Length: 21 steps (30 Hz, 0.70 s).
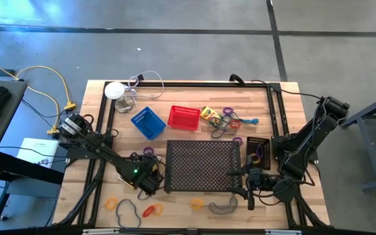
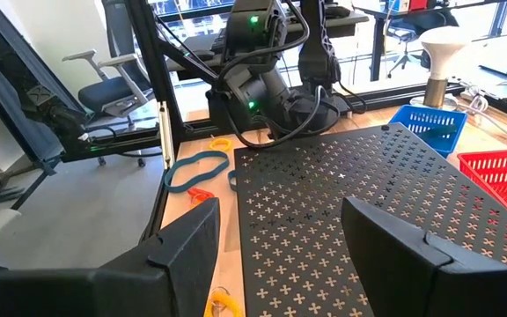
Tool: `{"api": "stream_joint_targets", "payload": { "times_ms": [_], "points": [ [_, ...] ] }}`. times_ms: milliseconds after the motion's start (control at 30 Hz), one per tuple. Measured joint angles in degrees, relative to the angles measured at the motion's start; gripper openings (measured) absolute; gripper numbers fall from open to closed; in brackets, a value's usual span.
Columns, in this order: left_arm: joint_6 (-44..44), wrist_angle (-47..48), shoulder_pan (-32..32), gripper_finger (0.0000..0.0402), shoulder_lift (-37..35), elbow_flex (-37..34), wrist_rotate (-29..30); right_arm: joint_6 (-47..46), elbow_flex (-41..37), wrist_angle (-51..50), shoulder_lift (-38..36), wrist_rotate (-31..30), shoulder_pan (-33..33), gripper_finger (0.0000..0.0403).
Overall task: Pick & Place Office Desk Supplies
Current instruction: Put the yellow crayon box into the red bin
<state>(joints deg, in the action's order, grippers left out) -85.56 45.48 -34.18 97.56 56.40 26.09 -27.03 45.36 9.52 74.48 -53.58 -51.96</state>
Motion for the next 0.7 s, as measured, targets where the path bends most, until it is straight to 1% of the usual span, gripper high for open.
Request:
{"api": "stream_joint_targets", "payload": {
  "times_ms": [167, 300, 600, 700],
  "points": [
    [-0.04, 0.1, 0.05, 0.0247, 0.02, -1.17, 0.01, -0.1, 0.0, -0.02, 0.0, 0.0, 0.01, 0.0227],
    [0.0, -0.05, 0.05, 0.023, 0.04, -1.2, 0.0, -0.13, 0.0, -0.02, 0.0, 0.0, 0.01, 0.0227],
    [1.38, -0.07, 0.05, 0.0161, 0.04, -1.22, 0.02, -0.15, 0.0, -0.02, 0.0, 0.0, 0.01, 0.0227],
    [3.35, -0.05, 0.05, 0.0134, 0.04, -1.22, 0.04, -0.15, 0.0, -0.02, 0.0, 0.0, 0.01, 0.0227]
  ]
}}
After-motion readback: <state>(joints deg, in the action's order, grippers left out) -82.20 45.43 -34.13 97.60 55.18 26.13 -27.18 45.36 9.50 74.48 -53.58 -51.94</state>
